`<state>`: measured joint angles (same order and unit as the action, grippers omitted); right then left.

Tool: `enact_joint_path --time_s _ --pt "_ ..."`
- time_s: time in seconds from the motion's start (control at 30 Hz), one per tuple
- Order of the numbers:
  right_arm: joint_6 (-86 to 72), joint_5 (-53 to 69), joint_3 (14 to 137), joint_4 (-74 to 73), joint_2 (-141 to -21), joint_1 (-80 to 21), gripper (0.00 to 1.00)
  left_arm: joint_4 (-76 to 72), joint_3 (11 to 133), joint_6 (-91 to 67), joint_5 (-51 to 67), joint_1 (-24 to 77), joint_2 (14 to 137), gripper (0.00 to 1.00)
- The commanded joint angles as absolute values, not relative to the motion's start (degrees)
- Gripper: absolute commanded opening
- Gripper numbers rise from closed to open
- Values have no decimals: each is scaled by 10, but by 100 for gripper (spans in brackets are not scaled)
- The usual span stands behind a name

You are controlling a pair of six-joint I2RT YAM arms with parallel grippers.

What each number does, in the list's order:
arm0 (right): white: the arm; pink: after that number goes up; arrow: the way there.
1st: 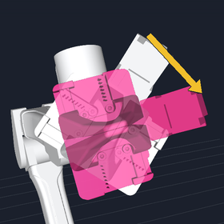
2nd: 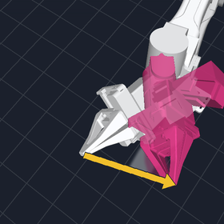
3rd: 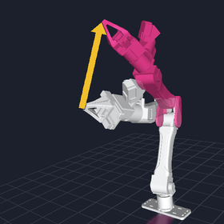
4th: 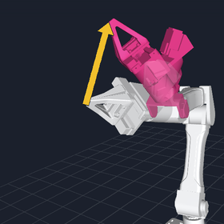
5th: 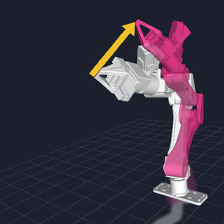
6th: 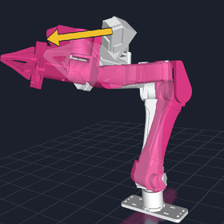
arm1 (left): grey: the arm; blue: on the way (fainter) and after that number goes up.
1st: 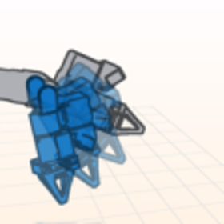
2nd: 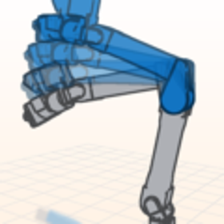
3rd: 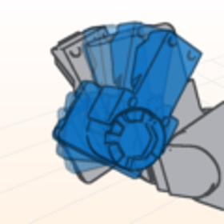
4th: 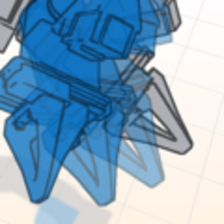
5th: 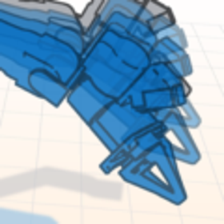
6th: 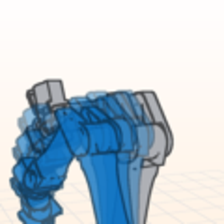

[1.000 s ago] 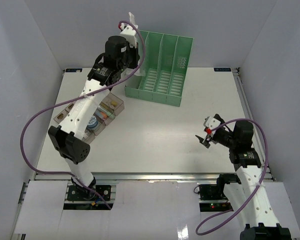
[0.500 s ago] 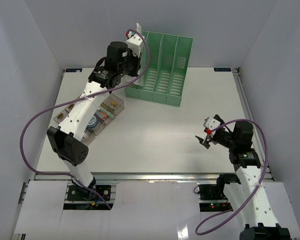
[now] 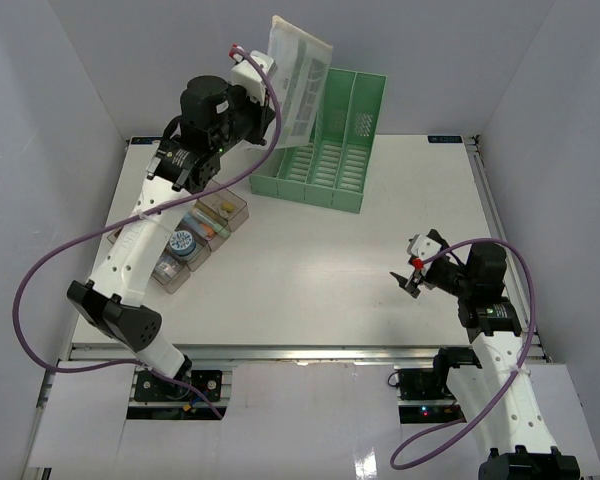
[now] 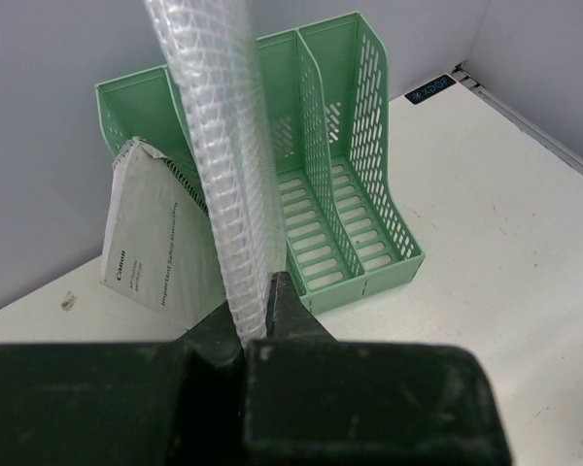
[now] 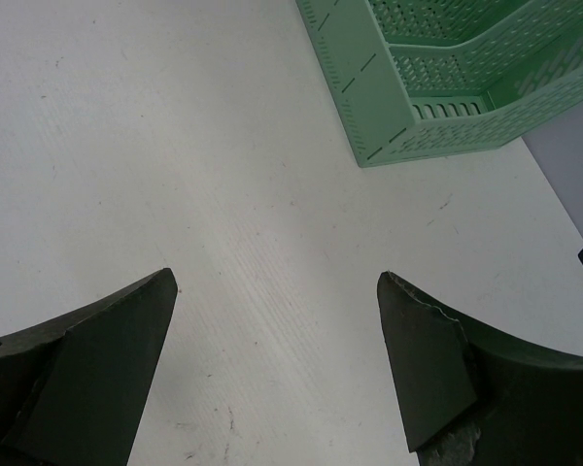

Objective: Organize the desk

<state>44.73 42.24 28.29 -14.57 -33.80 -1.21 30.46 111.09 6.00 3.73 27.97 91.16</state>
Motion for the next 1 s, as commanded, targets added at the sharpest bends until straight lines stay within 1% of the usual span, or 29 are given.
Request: enact_joint_path --time_s 0.0,0.2,0.37,0.63,0.97 --pt "443 434 284 -124 -339 -10 90 274 1114 70 31 282 918 0" --pt "446 433 282 -123 -339 -9 90 274 1131 75 -13 282 949 0" --pt "446 433 281 -125 -340 -9 90 271 1118 80 -35 281 950 0" --pt "448 435 281 -125 -344 -8 90 207 1030 83 -67 281 873 0" --pt "446 438 281 -126 -346 -7 90 177 983 80 -84 282 819 0"
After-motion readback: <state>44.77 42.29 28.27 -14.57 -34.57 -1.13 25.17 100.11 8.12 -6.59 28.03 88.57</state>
